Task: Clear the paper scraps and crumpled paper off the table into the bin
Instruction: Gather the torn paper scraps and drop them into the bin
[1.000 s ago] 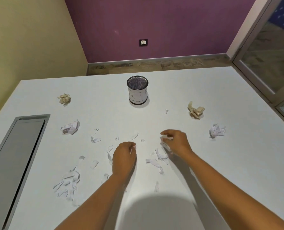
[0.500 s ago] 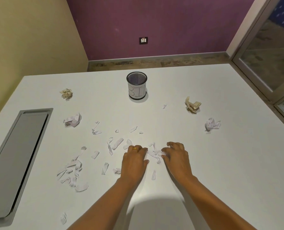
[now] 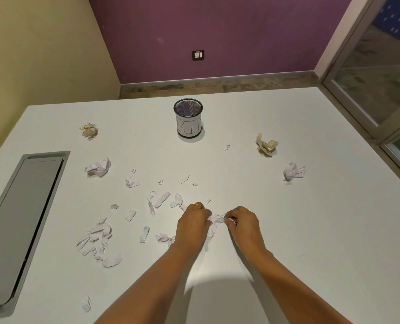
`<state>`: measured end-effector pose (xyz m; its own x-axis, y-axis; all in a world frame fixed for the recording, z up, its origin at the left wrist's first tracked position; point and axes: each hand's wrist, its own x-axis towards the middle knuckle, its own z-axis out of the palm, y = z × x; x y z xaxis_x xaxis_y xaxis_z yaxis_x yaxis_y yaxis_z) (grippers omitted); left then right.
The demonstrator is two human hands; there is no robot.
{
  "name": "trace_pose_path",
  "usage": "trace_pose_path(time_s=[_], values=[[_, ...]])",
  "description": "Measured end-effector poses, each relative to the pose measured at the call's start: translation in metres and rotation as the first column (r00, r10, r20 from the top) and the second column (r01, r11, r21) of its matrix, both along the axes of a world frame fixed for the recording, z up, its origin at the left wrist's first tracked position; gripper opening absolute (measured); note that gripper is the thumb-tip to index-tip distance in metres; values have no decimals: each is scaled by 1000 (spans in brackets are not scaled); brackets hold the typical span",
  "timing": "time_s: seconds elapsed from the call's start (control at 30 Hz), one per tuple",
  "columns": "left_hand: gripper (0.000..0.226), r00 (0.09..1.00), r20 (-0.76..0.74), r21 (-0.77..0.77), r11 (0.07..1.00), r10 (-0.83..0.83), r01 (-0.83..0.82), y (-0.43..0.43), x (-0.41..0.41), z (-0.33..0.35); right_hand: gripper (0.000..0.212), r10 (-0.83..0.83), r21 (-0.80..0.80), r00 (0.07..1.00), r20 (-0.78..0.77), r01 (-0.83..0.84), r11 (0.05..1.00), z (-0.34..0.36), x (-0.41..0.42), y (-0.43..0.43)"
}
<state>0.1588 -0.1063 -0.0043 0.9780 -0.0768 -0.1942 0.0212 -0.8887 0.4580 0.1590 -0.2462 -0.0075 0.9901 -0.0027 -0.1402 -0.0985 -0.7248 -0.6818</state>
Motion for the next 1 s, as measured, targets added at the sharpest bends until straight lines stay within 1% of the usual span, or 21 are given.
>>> trace_pose_path(time_s=[0.23,0.33,0.43,0.5,0.6,0.63,0.7,0.77,0.87,1.0], values=[[29,1000,-6,-2,1000,29,-29,-4,-2,3,8,-99,57,995,4,98,994,11,1,-2],[29,998,-16,-51,997,62,-63,-3,-4,7,7,-141,96,990,-19,142,985,16,5,-2],[24,989,-40,-143,979,140,-144,0,-4,12,6,-158,138,987,-42,163,977,19,9,0],[24,972,-74,-244,941,222,-234,5,-1,15,6,-174,176,982,-66,183,967,21,14,2],[24,930,-75,-339,868,360,-364,14,6,18,7,-201,235,973,-112,223,946,27,26,7],[16,913,-75,-373,838,400,-398,18,11,20,7,-209,255,970,-124,234,938,30,31,8],[12,883,-69,-435,783,464,-445,25,24,27,6,-216,313,966,-140,251,916,37,44,12],[10,860,-54,-476,744,508,-469,33,41,36,3,-216,383,965,-147,257,887,48,61,18],[11,836,-20,-519,709,548,-478,47,74,50,4,-210,433,970,-124,243,868,69,94,30],[11,819,44,-548,699,573,-459,65,124,73,12,-213,515,971,-111,240,823,96,145,50]])
